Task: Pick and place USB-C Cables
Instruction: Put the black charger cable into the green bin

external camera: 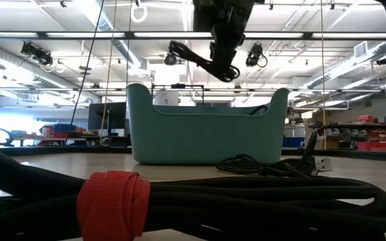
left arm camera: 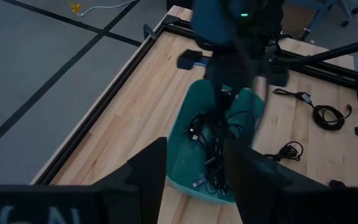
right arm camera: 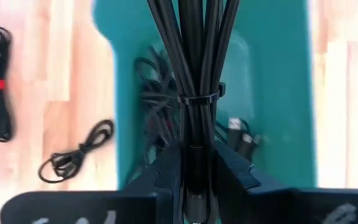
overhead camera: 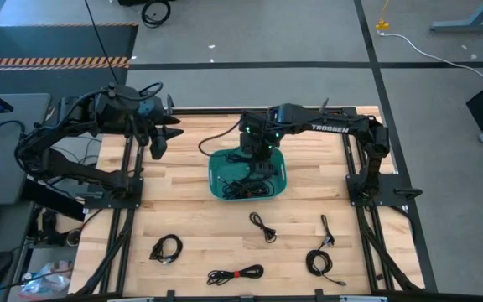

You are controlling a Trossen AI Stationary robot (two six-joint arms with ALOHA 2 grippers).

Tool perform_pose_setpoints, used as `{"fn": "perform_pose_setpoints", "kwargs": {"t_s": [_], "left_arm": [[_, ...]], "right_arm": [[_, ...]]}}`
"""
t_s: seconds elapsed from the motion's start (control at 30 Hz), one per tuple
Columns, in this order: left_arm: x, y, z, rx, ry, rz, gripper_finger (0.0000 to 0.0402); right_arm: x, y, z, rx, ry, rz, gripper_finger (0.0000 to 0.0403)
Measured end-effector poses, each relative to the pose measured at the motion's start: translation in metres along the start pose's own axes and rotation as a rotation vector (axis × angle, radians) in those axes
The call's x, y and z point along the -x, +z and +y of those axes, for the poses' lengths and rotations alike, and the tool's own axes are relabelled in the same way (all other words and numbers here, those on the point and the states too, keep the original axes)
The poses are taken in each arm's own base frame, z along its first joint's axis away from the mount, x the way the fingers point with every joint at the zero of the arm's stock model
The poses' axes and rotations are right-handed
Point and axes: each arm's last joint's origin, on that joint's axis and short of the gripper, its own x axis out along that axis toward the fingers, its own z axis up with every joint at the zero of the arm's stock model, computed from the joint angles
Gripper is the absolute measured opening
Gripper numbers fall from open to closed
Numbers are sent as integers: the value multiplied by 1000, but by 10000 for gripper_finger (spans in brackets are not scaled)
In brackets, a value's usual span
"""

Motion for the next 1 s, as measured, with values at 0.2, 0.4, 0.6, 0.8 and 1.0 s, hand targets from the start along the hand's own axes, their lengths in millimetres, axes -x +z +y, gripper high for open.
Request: {"fn": "perform_pose_setpoints", "kwargs": {"t_s": [0.2,0.4,0.6,0.8,1.0], "left_arm": [[0,0,0,-1,1,5,167],[0,-1,0,0,1,6,167],[0,-1,0,0,1,6,167],[0,-1,0,0,1,6,167],[0,-1,0,4,1,6,167]], "right_arm": [[-7,-11,-14,-18,-30,74,67],[-19,-24,-26,-55,-47,128,67],[-40,-41,-34,-87,-33,195,67],[-56,-52,-38,-100,-24,205,67],[-69,-59,-40,-115,1,198,67]]}}
